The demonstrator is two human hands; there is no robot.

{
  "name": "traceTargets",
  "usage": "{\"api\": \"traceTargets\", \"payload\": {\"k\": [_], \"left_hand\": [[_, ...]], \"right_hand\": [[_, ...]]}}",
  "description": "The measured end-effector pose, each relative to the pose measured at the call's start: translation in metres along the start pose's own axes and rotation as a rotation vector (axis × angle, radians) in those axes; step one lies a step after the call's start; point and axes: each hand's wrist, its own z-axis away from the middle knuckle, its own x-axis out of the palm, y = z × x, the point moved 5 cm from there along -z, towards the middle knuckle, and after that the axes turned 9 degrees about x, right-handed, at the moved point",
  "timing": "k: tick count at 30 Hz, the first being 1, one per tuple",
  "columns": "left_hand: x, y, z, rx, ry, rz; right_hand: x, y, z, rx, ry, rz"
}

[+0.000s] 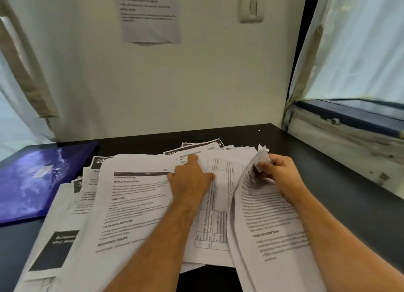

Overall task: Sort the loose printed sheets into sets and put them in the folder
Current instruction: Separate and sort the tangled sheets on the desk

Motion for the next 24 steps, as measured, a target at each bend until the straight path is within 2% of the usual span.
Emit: {"api": "traceTargets", "payload": {"k": [2,5,7,11,14,17,19,22,24], "left_hand": [[-0.003,0.002,0.001,0.023,0.071,0.079],[-0.01,-0.001,0.0,0.012,0.084,0.257],[-0.02,-0.009,0.001,-0.034,0.095,0.267],[-0.04,-0.031,0.003,-0.108,0.098,0.107],[-0.049,-0.05,0.005,-0.2,0.046,-0.109],[-0.051,-0.062,0.006,-0.252,0.015,-0.23],[-0.053,-0.062,0.005,-0.201,0.064,-0.298],[-0.051,-0.042,0.001,0.039,0.159,-0.232],[-0.042,-0.022,0.001,0.192,0.146,-0.176]], "right_hand": [[0.003,0.001,-0.001,-0.029,-0.015,0.059],[0.009,-0.001,0.0,-0.065,-0.002,0.202],[0.016,-0.003,0.001,-0.073,0.006,0.269],[0.04,-0.015,0.004,-0.084,-0.047,0.375],[0.061,-0.028,0.011,-0.114,-0.108,0.519],[0.074,-0.032,0.013,-0.112,-0.129,0.565],[0.077,-0.03,0.015,-0.115,-0.124,0.545],[0.074,-0.027,0.016,-0.128,-0.115,0.516],[0.067,-0.027,0.015,-0.151,-0.074,0.518]]}}
